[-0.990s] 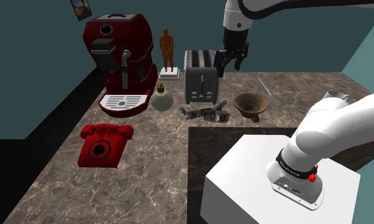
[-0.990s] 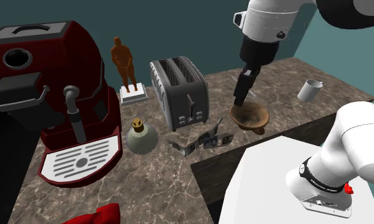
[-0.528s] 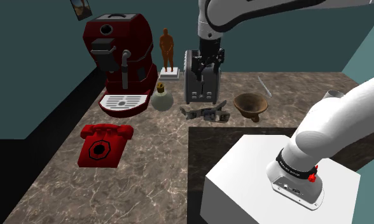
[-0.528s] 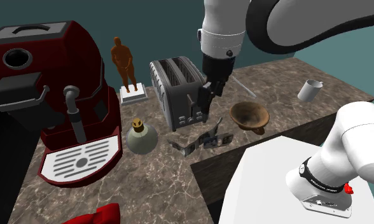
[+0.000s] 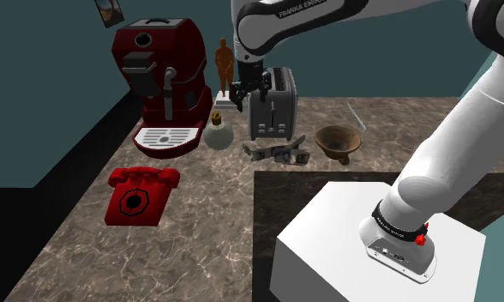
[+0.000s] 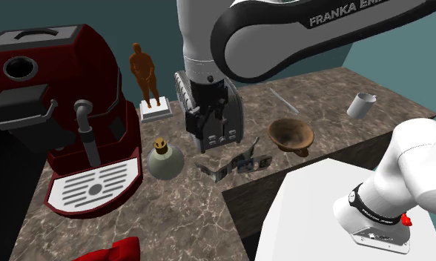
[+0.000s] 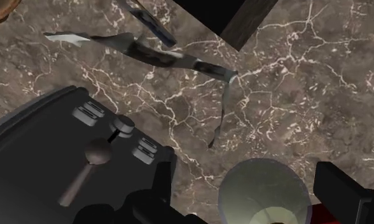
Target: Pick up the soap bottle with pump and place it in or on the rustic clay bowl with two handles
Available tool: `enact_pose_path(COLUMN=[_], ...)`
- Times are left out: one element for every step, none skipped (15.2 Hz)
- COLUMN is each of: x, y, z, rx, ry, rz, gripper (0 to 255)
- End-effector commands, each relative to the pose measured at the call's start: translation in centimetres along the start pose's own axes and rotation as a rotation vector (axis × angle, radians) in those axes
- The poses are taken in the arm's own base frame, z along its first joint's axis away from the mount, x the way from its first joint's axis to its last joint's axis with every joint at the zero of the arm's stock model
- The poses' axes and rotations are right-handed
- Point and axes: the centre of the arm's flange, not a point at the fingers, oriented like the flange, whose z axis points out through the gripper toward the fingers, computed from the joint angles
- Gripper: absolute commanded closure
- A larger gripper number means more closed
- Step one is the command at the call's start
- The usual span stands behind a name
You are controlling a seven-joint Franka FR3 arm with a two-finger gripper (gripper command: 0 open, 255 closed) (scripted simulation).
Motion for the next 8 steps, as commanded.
enact_pose_path(x=[2.0,3.1,4.2,5.2,6.3,7.4,8.5,9.6], y=[-1.4,-2.0,-2.6,-3.1,-3.7,-4.3,-4.9,-5.5], z=[0.9,1.4,1.9,2.4,2.8,3.3,3.8,4.3], rx=[-0.001,-0.001,-0.002,-0.002,-0.003,-0.003,-0.004,-0.004], ry=[0.001,0.001,0.001,0.001,0.002,0.002,0.002,0.002], rz=[0.005,0.008,0.01,0.012,0.015,0.017,0.019,0.021], gripper=[0,0,0,0,0,0,0,0])
